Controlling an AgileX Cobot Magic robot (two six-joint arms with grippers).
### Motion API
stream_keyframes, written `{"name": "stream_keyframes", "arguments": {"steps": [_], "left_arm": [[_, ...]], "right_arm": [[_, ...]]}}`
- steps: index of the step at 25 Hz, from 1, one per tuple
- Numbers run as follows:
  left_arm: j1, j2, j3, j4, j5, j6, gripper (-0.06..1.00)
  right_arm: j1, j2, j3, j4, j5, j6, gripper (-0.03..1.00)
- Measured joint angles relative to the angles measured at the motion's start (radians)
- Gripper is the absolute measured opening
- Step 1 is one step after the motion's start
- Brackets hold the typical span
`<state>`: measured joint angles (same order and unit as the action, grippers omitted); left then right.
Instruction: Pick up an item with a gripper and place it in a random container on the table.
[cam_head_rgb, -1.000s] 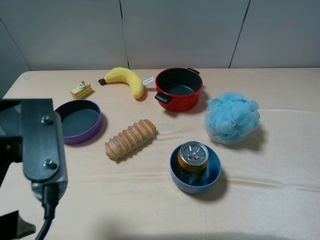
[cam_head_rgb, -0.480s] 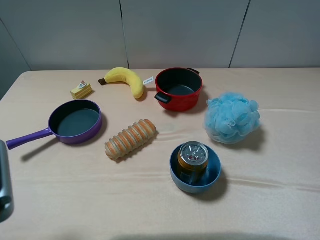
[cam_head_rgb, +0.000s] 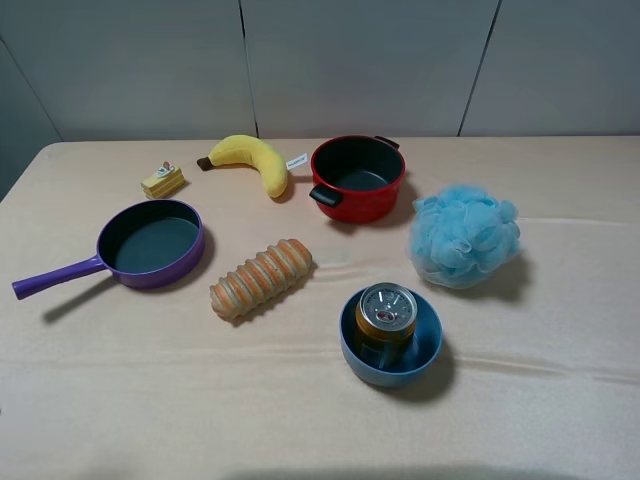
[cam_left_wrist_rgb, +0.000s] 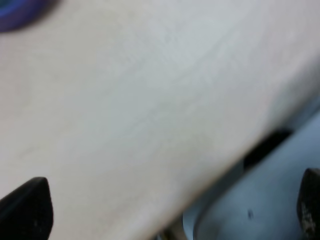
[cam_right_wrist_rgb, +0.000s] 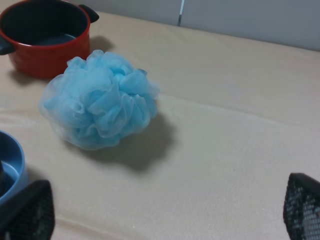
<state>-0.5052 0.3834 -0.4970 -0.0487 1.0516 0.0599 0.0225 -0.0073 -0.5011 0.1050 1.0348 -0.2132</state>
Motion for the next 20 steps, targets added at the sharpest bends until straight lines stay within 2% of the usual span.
{"name": "stream_keyframes", "arguments": {"steps": [6,9,16,20], "left_arm": [[0.193,-0.143,0.001,0.000,0.001,0.000,0.99],[0.258,-0.221,0.001,0.000,0.001,0.000,0.99],[0.358,-0.381,0.001,-0.004,0.002,0.000,0.99],[0.375,-0.387,0.001,-0.005,0.002,0.000,0.99]], "right_arm": [[0.000,0.000,0.000,0.000,0.000,0.000,0.69],[0.000,0.000,0.000,0.000,0.000,0.000,0.69],[0.000,0.000,0.000,0.000,0.000,0.000,0.69],[0.000,0.000,0.000,0.000,0.000,0.000,0.69]]}}
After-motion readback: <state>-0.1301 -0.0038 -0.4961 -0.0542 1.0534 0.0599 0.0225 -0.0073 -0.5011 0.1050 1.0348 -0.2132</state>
